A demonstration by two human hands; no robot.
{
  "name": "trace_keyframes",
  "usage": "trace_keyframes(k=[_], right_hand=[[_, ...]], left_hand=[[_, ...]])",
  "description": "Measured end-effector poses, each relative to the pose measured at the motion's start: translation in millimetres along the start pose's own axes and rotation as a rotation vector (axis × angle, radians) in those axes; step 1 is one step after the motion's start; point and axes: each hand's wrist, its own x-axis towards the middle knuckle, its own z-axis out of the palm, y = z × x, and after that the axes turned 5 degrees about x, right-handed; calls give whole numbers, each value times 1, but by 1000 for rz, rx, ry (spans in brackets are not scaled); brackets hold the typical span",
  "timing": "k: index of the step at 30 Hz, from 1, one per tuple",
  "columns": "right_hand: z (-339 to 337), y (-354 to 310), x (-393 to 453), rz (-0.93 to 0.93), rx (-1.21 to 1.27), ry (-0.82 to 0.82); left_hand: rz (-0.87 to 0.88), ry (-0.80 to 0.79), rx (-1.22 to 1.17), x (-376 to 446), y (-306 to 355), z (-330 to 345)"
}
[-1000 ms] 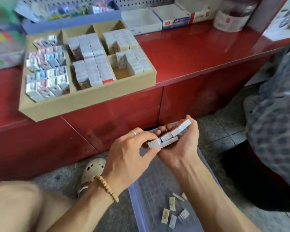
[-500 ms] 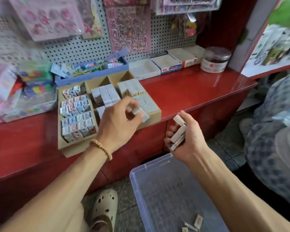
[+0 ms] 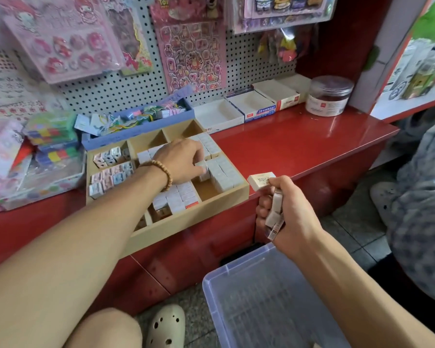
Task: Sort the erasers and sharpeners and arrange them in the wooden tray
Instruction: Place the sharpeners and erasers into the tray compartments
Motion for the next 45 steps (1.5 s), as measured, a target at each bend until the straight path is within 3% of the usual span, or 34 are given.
trace_keyframes(k=[6,13,15,17,20,25,29,35,42,45], right_hand=[[2,-4,-1,-5,-32,-50],[8,-4,-9,-40,-87,-101],[10,-5,-11,-67,-108,-131],[14,-4,-13,-93,-136,-179],[20,-3,-17,-105,-160,-244],[30,-1,-20,-119,-218,-193],[29,1,-13,-27,-85,-43],[28,-3,-9,41,-27,14],[24,-4,-4,-15,-23,15],[22,-5,-3,-57,-17,-14]], left_hand=[[101,128,204,-1,3,15],[66,69,185,-6,13,-3],[99,140,74,-16,18,-12],[136,158,-223,-32,30,-18],[151,-41,-727,-53,43,-24],[130,-55,-883,-57,40,-31],[5,87,-778,-43,17,-39],[-174,198,-463,-5,-28,-32],[-84,122,-4,22,-27,-11],[-64,132,80,27,-27,-4]])
